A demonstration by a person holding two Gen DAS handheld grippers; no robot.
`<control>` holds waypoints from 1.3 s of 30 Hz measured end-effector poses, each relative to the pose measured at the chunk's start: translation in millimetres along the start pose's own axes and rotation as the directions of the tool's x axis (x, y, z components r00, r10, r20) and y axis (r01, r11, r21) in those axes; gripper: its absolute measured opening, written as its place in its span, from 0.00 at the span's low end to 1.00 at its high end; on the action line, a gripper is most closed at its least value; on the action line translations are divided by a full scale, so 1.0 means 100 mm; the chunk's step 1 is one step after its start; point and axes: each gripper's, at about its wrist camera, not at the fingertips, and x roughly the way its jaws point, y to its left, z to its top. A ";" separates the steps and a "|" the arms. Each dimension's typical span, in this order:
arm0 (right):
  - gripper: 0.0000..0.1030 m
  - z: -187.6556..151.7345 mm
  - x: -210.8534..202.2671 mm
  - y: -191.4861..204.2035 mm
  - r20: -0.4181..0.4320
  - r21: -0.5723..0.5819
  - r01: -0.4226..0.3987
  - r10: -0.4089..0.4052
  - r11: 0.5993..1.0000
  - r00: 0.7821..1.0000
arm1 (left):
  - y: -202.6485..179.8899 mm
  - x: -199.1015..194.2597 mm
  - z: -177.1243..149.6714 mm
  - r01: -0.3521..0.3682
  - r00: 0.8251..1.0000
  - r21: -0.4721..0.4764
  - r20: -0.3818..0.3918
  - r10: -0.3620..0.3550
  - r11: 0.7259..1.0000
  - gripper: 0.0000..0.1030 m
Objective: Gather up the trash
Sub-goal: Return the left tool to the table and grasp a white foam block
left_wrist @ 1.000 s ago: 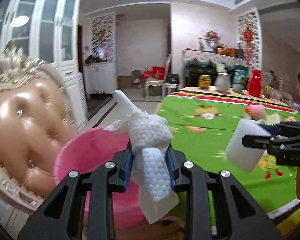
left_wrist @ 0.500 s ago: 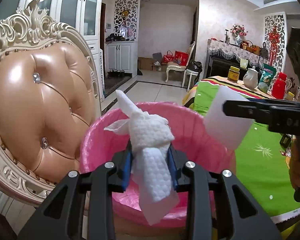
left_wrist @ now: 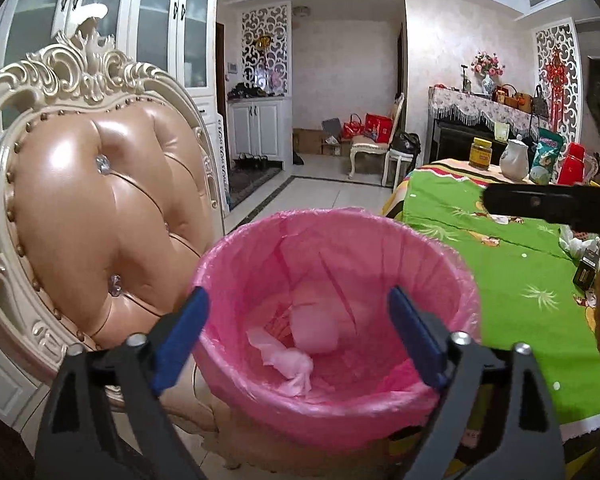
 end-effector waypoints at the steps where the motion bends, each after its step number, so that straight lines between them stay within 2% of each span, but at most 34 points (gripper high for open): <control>1: 0.82 -0.04 -0.08 -0.05 0.009 0.005 0.009 -0.009 1.000 1.000 | -0.05 -0.03 0.00 0.007 1.000 0.001 0.006 -0.007 1.000 0.93; 4: 0.82 -0.18 -0.34 -0.22 0.033 0.032 0.051 -0.052 0.998 0.998 | -0.22 -0.08 0.00 0.061 0.998 0.008 0.011 -0.061 0.998 0.95; 7: 0.82 -0.34 -0.60 -0.46 0.043 0.083 0.093 -0.097 0.992 0.994 | -0.46 -0.07 -0.01 0.129 0.992 0.013 -0.016 -0.128 0.992 0.95; 11: 0.82 -0.56 -0.96 -0.77 0.053 0.136 0.149 -0.157 0.979 0.986 | -0.88 -0.06 -0.02 0.238 0.969 0.004 -0.072 -0.238 0.971 0.95; 13: 0.82 -0.69 -1.19 -0.93 0.058 0.159 0.219 -0.231 0.963 0.971 | -1.09 -0.07 -0.02 0.287 0.955 0.005 -0.085 -0.285 0.958 0.95; 16: 0.83 -0.85 -1.54 -1.18 0.061 0.202 0.299 -0.317 0.932 0.946 | -1.53 -0.12 -0.03 0.358 0.931 0.057 -0.103 -0.351 0.932 0.95; 20: 0.83 -1.09 -2.03 -1.56 0.076 0.283 0.380 -0.415 0.881 0.907 | -2.23 -0.24 -0.09 0.455 0.889 0.170 -0.134 -0.437 0.874 0.95; 23: 0.83 -1.31 -2.42 -1.88 0.079 0.342 0.447 -0.500 0.826 0.862 | -2.69 -0.32 -0.15 0.521 0.853 0.221 -0.164 -0.496 0.824 0.95; 26: 0.83 -1.51 -2.68 -2.18 0.044 0.387 0.511 -0.569 0.767 0.821 | -3.15 -0.41 -0.23 0.577 0.817 0.262 -0.194 -0.543 0.774 0.95; 30: 0.83 -1.74 -2.89 -2.56 -0.024 0.415 0.581 -0.630 0.700 0.776 | -3.57 -0.48 -0.30 0.614 0.789 0.293 -0.218 -0.574 0.733 0.95; 33: 0.83 -1.86 -2.93 -2.75 -0.063 0.425 0.609 -0.649 0.670 0.759 | -3.84 -0.48 -0.34 0.634 0.773 0.290 -0.243 -0.586 0.717 0.95; 35: 0.83 -1.91 -2.92 -2.91 -0.096 0.432 0.622 -0.652 0.653 0.752 | -3.98 -0.45 -0.34 0.656 0.754 0.269 -0.266 -0.600 0.705 0.95; 39: 0.82 -1.96 -2.82 -3.14 -0.163 0.431 0.643 -0.647 0.633 0.745 | -4.25 -0.35 -0.37 0.676 0.731 0.224 -0.321 -0.602 0.702 0.95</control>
